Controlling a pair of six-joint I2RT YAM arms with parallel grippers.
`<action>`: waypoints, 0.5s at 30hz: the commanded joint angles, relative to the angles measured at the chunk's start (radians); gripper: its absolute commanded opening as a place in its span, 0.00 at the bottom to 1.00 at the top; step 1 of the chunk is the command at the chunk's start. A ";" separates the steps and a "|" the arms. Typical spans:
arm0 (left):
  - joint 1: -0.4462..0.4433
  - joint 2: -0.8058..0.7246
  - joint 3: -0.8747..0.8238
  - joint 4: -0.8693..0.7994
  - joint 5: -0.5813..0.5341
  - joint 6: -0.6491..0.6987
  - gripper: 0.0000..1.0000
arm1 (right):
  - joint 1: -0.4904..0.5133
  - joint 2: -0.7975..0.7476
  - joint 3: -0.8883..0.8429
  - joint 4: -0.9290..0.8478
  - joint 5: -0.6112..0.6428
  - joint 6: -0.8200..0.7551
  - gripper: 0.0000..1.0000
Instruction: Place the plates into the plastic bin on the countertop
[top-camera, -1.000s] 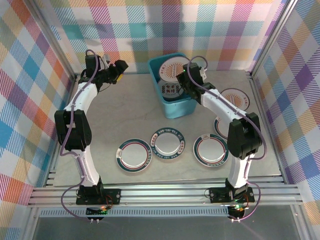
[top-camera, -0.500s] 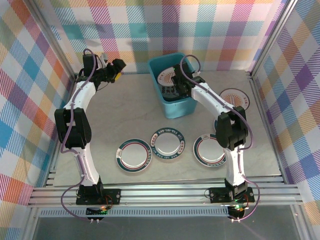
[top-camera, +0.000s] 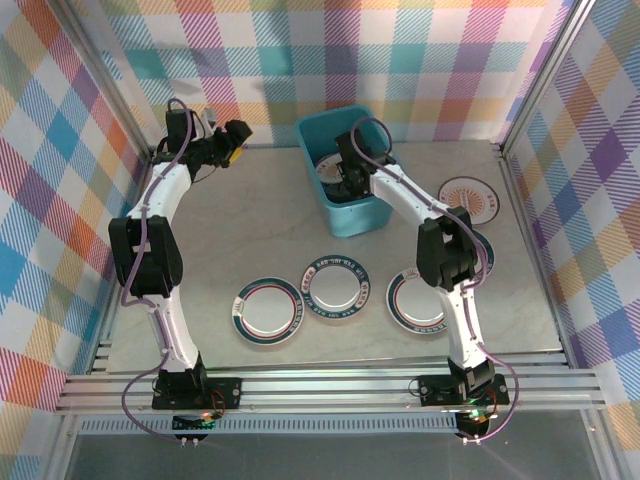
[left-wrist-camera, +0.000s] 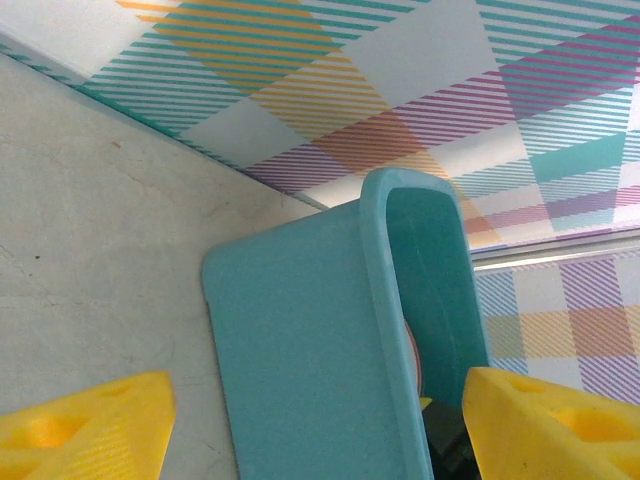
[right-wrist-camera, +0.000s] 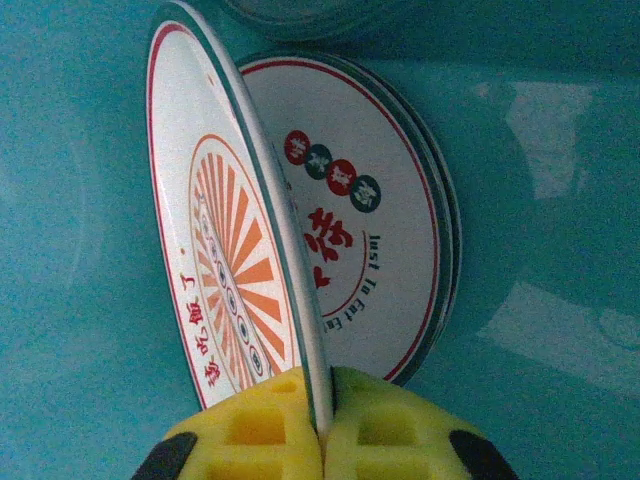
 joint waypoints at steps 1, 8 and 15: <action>0.020 0.009 0.025 -0.026 0.011 0.023 0.76 | 0.010 0.026 0.068 -0.039 0.006 0.048 0.00; 0.023 0.003 0.020 -0.042 0.003 0.034 0.76 | 0.012 0.062 0.071 -0.035 -0.009 0.093 0.00; 0.023 0.001 0.011 -0.050 -0.008 0.038 0.76 | 0.012 0.093 0.063 0.001 -0.034 0.123 0.00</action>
